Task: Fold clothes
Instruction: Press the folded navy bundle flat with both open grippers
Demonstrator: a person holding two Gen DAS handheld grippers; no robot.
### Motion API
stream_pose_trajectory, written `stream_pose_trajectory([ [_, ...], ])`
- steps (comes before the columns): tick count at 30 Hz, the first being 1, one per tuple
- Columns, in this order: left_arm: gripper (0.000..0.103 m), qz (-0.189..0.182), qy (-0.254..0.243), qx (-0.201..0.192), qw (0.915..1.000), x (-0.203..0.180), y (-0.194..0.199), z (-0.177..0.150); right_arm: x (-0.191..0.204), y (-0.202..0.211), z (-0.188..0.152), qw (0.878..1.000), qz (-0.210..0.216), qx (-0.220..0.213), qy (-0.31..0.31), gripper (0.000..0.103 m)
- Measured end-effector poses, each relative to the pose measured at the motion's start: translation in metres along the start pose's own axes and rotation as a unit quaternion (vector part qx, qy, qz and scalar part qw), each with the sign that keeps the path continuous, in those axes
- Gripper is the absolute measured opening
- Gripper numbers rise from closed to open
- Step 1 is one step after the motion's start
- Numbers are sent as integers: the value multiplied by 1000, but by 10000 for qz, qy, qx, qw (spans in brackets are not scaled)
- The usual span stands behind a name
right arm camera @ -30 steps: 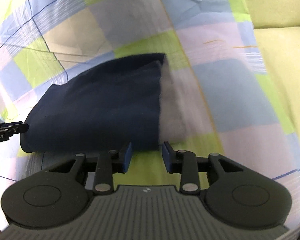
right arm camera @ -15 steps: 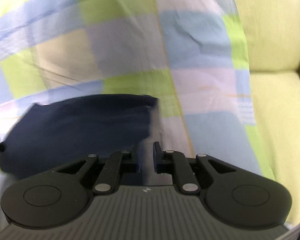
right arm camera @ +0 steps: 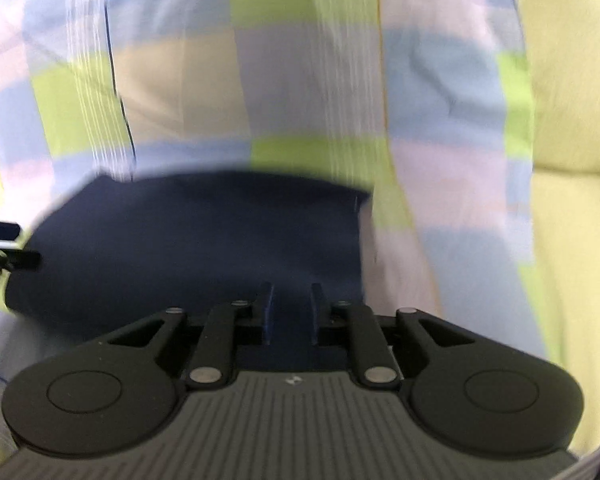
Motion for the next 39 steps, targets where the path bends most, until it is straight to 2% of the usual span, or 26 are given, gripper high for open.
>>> stream_pose_trajectory([
  [3, 49, -143, -241, -7, 9996, -2, -29, 25, -5, -23, 24, 9995, 39, -55, 295, 15],
  [8, 52, -244, -155, 226, 9993, -2, -83, 41, -17, -101, 49, 9946, 196, 442, 914, 14],
  [10, 53, -229, 151, 307, 9992, 6, -99, 44, -24, -133, 53, 9939, 150, 585, 928, 13],
  [11, 53, -164, 520, 421, 9976, 18, -110, 49, -26, -145, 55, 9940, 116, 607, 902, 12],
  [14, 48, 68, 1010, 637, 9928, 39, -116, 57, -33, -162, 72, 9974, -4, 521, 505, 13],
  [16, 46, 213, 1226, 724, 9896, 51, -109, 62, -36, -146, 87, 9993, -112, 267, 216, 15],
  [19, 48, 283, 1355, 831, 9869, 54, -81, 61, -35, -99, 98, 9997, 73, -74, -221, 19],
  [22, 53, 254, 1381, 1157, 9833, 42, -62, 53, -11, -48, 74, 9988, 383, -15, -320, 27],
  [25, 56, 135, 1552, 1392, 9779, 30, -49, 42, 3, -30, 47, 9974, 464, 205, -504, 36],
  [28, 56, 89, 1645, 1544, 9742, 19, -48, 31, 18, -33, 16, 9960, 411, 540, -576, 39],
  [31, 57, 152, 1649, 1575, 9735, 14, -51, 19, 23, -51, -2, 9966, 243, 717, -314, 46],
  [34, 57, 236, 1688, 1519, 9736, 13, -45, 20, 22, -47, 6, 9974, 231, 555, -410, 47],
  [39, 61, 291, 1906, 1504, 9696, 6, -19, 20, 22, -17, 23, 9986, 363, 174, -330, 47],
])
Point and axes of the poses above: each gripper's, at about its wrist camera, not at the fingertips, and y roughly against the way its jaws point, x to its left, z to its top, the point moved 6 cm from there along -y, roughly the way its jaws point, and after that the axes turned 9 degrees about -y, right-handed, at the moved point
